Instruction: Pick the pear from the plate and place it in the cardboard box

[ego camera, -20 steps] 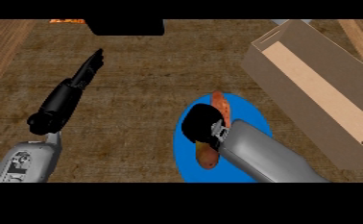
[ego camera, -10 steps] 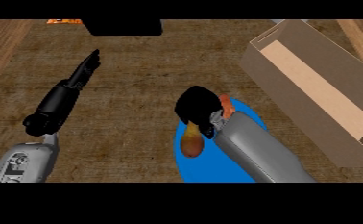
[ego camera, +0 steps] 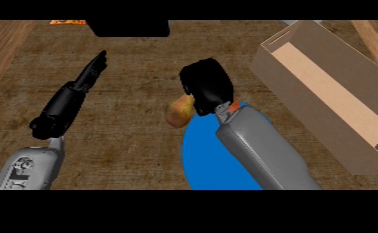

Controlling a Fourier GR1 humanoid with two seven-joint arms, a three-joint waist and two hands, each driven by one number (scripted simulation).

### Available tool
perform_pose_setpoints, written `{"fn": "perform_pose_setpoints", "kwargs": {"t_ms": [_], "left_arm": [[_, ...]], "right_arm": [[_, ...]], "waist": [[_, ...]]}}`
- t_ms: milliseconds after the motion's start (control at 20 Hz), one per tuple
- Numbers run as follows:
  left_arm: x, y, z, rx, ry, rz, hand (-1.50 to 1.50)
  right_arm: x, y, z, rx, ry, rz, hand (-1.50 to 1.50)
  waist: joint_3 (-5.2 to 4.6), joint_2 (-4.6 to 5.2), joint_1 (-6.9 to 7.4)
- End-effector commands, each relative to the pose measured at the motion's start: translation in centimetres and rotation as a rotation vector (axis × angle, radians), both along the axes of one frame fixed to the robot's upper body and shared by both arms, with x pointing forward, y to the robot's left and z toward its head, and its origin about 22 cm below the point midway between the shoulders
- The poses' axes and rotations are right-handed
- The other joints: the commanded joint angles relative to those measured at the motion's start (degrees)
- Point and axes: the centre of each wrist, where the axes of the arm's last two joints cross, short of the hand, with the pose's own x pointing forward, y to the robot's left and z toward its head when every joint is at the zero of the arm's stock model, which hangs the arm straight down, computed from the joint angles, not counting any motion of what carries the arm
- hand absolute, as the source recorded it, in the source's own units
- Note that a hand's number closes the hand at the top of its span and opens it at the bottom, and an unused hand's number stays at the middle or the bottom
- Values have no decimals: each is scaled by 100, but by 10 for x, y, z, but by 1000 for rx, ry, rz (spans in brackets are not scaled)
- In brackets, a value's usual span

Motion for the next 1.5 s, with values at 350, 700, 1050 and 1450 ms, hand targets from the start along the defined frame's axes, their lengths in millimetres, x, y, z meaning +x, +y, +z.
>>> {"fn": "perform_pose_setpoints", "kwargs": {"t_ms": [350, 700, 1050, 1450], "left_arm": [[-9, -3, -4, -2, 6, -3, 0], [1, 4, 8, -13, -8, 11, 0], [16, -4, 12, 0, -17, 14, 0], [0, -12, 12, -7, -13, -12, 0]], "right_arm": [[-9, -31, 94, 308, -280, -375, 150], [10, -94, 112, 375, -359, -638, 150], [39, -183, 135, 366, -366, -713, 150], [61, -239, 95, 157, 15, -783, 150]], "waist": [[-2, -45, -107], [-3, -6, -51], [-3, 19, -30], [-3, 20, 12]]}}
